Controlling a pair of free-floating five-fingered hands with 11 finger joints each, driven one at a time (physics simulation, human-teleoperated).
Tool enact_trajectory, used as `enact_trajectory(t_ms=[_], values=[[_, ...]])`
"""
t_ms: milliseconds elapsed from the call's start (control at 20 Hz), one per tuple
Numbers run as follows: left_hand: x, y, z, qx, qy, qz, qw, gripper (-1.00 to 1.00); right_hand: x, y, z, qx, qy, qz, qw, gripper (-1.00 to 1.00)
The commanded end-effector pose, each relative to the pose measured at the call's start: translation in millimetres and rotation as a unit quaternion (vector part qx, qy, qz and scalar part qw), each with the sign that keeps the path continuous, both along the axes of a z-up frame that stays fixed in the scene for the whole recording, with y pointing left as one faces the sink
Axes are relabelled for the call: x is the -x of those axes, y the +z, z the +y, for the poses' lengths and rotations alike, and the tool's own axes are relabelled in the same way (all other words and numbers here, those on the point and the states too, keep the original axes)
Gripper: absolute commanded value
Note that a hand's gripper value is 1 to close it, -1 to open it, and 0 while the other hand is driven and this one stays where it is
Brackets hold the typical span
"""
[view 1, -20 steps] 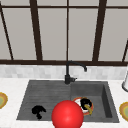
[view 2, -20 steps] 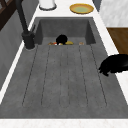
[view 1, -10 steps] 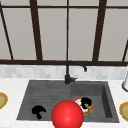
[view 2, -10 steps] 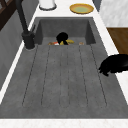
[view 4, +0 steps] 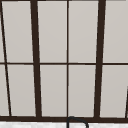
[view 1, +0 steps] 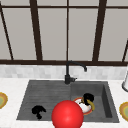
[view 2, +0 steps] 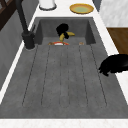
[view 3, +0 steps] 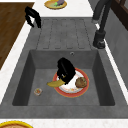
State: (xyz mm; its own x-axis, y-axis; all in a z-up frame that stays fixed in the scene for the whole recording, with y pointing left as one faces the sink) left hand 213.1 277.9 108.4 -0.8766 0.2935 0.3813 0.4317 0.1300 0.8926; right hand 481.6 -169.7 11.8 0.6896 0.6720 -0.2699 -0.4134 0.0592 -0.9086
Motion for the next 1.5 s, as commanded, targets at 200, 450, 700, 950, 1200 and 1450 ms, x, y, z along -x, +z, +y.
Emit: enact_trajectory(t_ms=[200,450,700,950,1200,1450], values=[[0.0,0,0,0.0,0.0,0.0,1.0,0.0,1,45,-14,0.014,0.034,0.009,0.9993,1.0],[0.0,0,0,0.0,0.0,0.0,1.0,0.0,12,72,-15,0.021,0.041,0.003,0.9989,1.0],[0.0,0,0,0.0,0.0,0.0,1.0,0.0,24,91,-15,0.037,0.048,-0.002,0.9982,1.0],[0.0,0,0,0.0,0.0,0.0,1.0,0.0,42,114,-18,0.042,0.04,-0.006,0.9983,1.0],[0.0,0,0,0.0,0.0,0.0,1.0,0.0,60,138,-31,0.034,0.034,-0.007,0.9988,1.0],[0.0,0,0,0.0,0.0,0.0,1.0,0.0,73,160,-54,0.025,0.022,-0.007,0.9994,1.0]])
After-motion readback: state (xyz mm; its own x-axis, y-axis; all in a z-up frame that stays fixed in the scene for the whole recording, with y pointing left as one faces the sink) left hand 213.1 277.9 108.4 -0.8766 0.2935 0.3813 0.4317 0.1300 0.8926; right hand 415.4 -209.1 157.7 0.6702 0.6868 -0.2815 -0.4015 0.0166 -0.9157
